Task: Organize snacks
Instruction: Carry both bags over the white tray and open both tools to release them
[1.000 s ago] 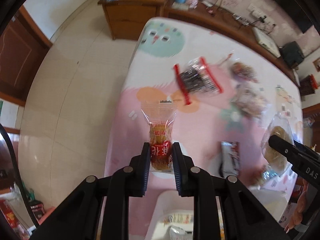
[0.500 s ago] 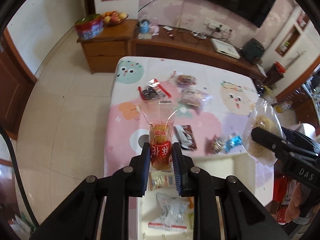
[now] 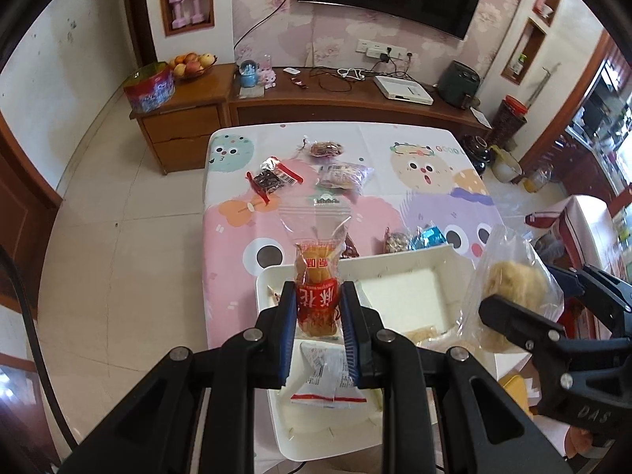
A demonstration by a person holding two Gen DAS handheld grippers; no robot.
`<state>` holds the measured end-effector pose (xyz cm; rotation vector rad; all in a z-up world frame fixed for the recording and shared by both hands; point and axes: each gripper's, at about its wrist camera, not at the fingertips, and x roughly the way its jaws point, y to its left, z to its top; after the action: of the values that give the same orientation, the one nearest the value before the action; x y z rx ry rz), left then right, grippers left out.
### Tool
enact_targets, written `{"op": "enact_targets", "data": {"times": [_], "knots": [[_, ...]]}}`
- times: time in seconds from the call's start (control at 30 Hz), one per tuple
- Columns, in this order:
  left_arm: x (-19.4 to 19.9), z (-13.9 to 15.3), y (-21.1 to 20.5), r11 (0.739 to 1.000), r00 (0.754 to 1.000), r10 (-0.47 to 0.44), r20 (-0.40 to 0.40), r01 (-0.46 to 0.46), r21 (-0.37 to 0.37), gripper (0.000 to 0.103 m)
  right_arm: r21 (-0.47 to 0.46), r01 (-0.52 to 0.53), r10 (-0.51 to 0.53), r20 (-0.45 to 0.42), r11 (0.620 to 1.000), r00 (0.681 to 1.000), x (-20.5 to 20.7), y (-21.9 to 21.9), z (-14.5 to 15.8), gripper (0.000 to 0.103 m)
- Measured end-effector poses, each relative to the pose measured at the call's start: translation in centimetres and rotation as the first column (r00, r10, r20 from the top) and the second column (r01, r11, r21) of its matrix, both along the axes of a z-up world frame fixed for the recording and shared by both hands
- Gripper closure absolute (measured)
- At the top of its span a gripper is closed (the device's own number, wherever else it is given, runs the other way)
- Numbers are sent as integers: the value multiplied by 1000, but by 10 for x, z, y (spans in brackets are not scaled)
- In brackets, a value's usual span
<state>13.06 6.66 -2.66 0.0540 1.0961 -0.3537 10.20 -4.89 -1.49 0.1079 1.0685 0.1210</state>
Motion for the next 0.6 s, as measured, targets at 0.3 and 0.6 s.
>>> {"op": "enact_targets", "data": {"times": [0.3, 0.6], "knots": [[-15, -19, -1, 999, 999, -35, -22, 36, 36, 83, -42, 34, -32, 32, 999, 999, -29, 14, -12, 37], [-18, -55, -10, 993, 993, -71, -97, 80, 86, 83, -65, 31, -36, -75, 997, 997, -38, 24, -57, 37]]}}
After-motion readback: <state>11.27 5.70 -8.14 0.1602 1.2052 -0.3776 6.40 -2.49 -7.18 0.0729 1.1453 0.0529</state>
